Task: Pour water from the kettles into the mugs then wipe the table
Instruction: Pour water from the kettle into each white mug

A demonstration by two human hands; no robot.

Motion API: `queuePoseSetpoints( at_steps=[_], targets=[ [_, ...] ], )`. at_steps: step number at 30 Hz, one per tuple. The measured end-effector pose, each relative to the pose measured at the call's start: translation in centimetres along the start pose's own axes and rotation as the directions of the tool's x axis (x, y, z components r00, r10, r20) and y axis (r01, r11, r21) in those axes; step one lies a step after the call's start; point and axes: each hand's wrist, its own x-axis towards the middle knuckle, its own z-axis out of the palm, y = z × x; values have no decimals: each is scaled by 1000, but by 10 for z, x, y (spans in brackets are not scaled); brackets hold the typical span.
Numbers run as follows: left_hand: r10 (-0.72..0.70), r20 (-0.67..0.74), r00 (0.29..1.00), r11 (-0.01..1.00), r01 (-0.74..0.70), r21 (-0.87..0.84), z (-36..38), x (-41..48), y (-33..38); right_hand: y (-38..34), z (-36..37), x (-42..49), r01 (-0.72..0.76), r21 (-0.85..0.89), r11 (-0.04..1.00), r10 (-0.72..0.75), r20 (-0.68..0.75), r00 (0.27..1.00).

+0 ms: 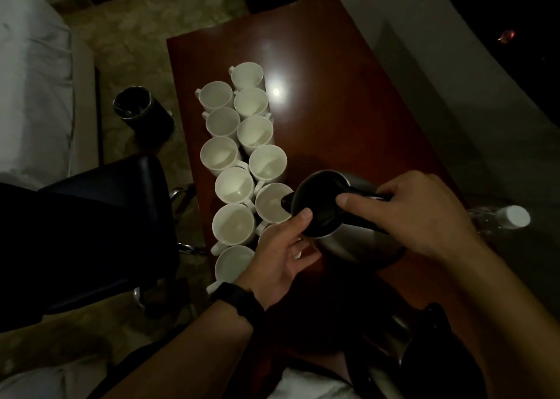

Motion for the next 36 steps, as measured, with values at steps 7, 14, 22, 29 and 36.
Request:
queuePoseSetpoints(
  at_steps=[7,14,22,29,36],
  targets=[
    [-3,10,1000,1000,2,24,-2,1,-1,2,2,-1,-5,10,1000,5,6,1000],
    [1,5,1000,1000,-1,5,-2,1,-2,1,1,-1,-4,-12,1000,4,6,1000],
    [-6,-14,1000,1000,6,2,-1,2,-1,-2,0,1,-16,-39,999,16,0,1000],
    [-7,-18,1000,1000,7,9,-3,6,-4,2,1,5,-11,-44,999,11,-2,1000],
    [-1,1,1000,999,1,36,-3,7,0,3,0,6,-3,-45,999,2,-13,1000]
  ],
)
